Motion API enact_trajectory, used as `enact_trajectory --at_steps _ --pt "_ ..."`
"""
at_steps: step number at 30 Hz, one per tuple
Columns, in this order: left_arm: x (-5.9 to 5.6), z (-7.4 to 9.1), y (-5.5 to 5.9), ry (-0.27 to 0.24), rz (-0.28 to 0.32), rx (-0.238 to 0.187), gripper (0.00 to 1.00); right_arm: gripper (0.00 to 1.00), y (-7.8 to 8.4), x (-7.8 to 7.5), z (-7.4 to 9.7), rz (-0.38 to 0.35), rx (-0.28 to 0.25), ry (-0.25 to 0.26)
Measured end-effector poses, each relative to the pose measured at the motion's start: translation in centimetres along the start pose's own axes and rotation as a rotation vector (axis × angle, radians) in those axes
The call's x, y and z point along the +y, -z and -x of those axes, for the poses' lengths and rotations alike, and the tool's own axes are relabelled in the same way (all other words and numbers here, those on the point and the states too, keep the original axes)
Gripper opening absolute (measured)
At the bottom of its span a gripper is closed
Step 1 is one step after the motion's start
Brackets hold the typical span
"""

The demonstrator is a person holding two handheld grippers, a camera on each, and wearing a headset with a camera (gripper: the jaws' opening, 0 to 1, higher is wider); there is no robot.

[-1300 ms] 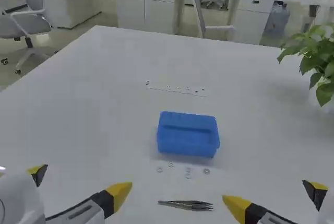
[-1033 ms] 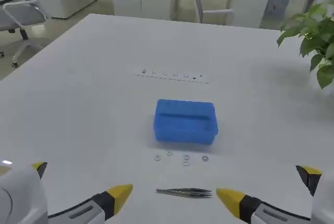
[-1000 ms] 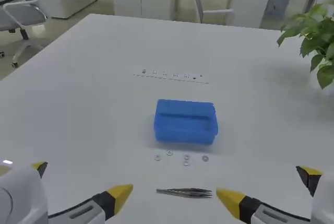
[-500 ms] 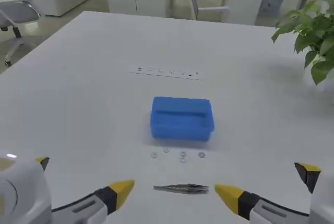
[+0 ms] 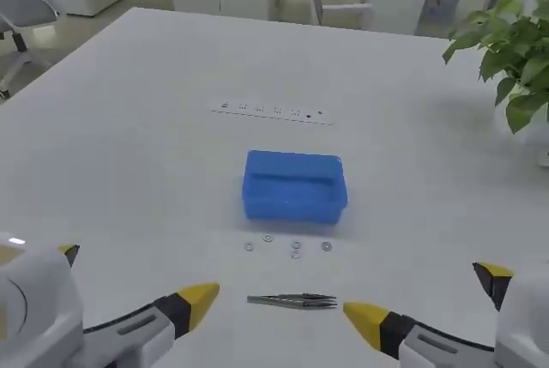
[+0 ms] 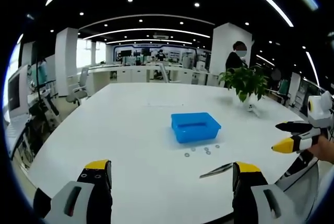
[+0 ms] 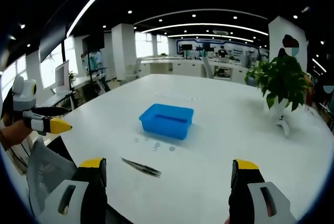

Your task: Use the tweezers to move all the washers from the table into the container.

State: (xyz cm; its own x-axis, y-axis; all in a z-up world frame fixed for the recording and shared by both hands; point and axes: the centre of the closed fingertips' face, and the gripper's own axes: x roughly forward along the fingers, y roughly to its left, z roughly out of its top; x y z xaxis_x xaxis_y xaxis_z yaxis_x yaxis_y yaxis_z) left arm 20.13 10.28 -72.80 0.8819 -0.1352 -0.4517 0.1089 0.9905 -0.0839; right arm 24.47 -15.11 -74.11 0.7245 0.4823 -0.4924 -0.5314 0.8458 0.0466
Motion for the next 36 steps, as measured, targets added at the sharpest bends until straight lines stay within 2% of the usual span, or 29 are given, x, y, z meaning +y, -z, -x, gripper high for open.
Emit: enact_trajectory --at_steps 5,7,9,11,14,20,21,23,26,27,29,32,35,36 --pt "0.1 0.1 0.1 0.003 0.003 -0.008 0.99 0.99 -0.2 0.1 -0.1 0.011 -0.004 -0.003" --pt "0.0 -0.1 0.3 0.015 -0.003 -0.021 0.93 0.99 -0.1 0.2 -0.2 0.013 -0.004 -0.007" --pt "-0.3 -0.6 0.6 0.036 -0.005 -0.016 0.90 0.99 0.0 0.3 -0.3 0.013 -0.002 -0.010" --pt "-0.6 -1.0 0.6 0.057 -0.021 -0.020 0.91 0.99 0.1 0.5 -0.3 0.018 0.004 -0.015" --pt "-0.9 -1.7 0.8 0.085 -0.061 0.002 0.89 0.99 0.4 0.4 -0.5 0.025 0.013 -0.015" --pt "-1.5 -2.9 -0.1 0.133 -0.112 -0.029 0.84 0.97 0.4 -0.1 -0.7 0.014 0.015 -0.009" --pt "-2.0 -3.5 0.5 0.181 -0.138 0.009 0.82 0.97 0.5 -0.2 -0.8 0.010 0.017 -0.010" --pt "-2.4 -4.1 0.9 0.218 -0.164 0.041 0.77 0.97 0.7 -0.2 -1.0 0.000 0.025 -0.014" --pt "-3.3 -5.0 1.1 0.287 -0.238 0.065 0.70 0.97 1.1 -0.1 -1.1 0.003 0.039 -0.019" --pt "-3.9 -5.4 1.3 0.332 -0.259 0.083 0.67 0.97 1.2 -0.1 -1.2 0.006 0.046 -0.020" --pt "-4.6 -6.0 1.6 0.382 -0.294 0.102 0.56 0.96 1.4 -0.2 -1.3 0.007 0.056 -0.020" --pt "-5.2 -6.9 1.9 0.434 -0.351 0.118 0.43 0.96 1.7 -0.5 -1.5 -0.007 0.071 -0.021" --pt "-5.6 -8.0 2.8 0.461 -0.381 0.160 0.34 0.95 1.7 -0.5 -1.6 -0.017 0.076 -0.021" --pt "-6.0 -8.4 3.5 0.495 -0.392 0.191 0.33 0.95 1.8 -0.5 -1.6 -0.020 0.079 -0.024"
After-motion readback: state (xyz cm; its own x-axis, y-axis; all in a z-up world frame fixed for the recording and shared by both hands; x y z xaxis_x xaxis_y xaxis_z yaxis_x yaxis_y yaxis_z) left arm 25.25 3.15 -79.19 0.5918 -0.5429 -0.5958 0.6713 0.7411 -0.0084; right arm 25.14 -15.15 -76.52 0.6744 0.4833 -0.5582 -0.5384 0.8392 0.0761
